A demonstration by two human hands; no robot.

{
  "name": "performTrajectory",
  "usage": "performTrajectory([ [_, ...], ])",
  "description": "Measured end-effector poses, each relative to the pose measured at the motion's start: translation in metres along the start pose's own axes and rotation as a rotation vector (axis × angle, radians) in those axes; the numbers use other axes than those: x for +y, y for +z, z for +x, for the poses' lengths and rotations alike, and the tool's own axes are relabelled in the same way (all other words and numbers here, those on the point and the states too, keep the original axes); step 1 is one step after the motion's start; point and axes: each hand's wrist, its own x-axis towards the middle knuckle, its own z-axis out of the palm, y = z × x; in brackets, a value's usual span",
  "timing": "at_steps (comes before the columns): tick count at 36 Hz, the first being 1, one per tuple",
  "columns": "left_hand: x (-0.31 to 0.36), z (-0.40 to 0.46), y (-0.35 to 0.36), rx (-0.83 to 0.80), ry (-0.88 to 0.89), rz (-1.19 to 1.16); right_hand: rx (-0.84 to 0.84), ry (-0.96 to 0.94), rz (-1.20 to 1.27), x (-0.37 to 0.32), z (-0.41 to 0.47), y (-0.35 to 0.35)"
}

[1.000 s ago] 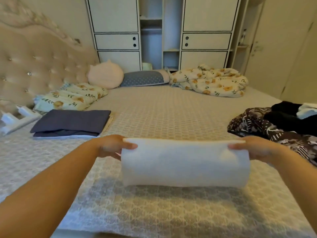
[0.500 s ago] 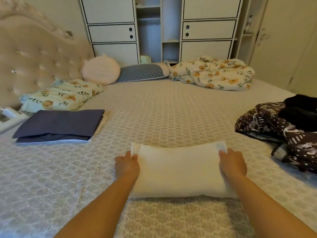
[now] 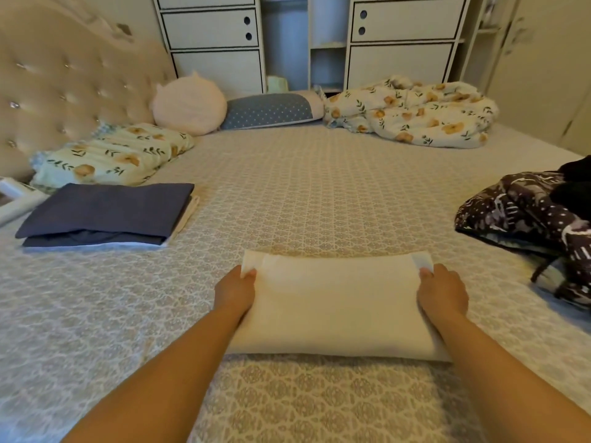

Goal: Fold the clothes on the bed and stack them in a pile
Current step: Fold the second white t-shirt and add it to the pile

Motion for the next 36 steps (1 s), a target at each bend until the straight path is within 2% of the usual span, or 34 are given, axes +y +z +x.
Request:
performTrajectory([
  [4, -0.002, 0.006, -0.001, -0.032, -0.019, -0.015, -0.001, -0.011, 0.140, 0.003, 0.002, -0.004],
  [8, -0.004, 0.003, 0.001, 0.013, 0.010, 0.024, 0.002, -0.025, 0.051, 0.007, 0.007, -0.007],
  [11, -0.004, -0.002, -0.001, 0.061, 0.067, 0.327, 0.004, -0.066, -0.170, 0.007, 0.008, -0.009],
  [13, -0.003, -0.004, -0.006, 0.072, 0.017, 0.552, -0.022, -0.078, -0.308, 0.006, 0.007, -0.012],
  [15, -0.004, -0.005, -0.008, 0.056, -0.036, 0.644, -0.054, -0.033, -0.354, 0.005, 0.007, -0.016],
  [17, -0.005, -0.007, -0.009, 0.021, -0.047, 0.678, -0.109, 0.066, -0.288, 0.006, 0.007, -0.019],
  [19, -0.008, -0.010, -0.009, -0.015, -0.056, 0.666, -0.158, 0.134, -0.238, 0.010, 0.005, -0.022],
  [24, -0.014, -0.014, -0.015, -0.063, -0.018, 0.464, -0.289, 0.130, -0.301, 0.015, -0.007, -0.030],
  [30, -0.009, -0.025, -0.016, -0.010, 0.035, 0.235, -0.163, 0.035, -0.020, 0.009, -0.025, -0.034],
  [33, -0.013, -0.020, -0.033, 0.099, 0.068, 0.271, -0.102, -0.011, 0.156, -0.005, -0.038, -0.032],
  [36, -0.020, -0.013, -0.068, 0.268, 0.084, 0.323, -0.133, -0.050, 0.323, -0.032, -0.053, -0.024],
])
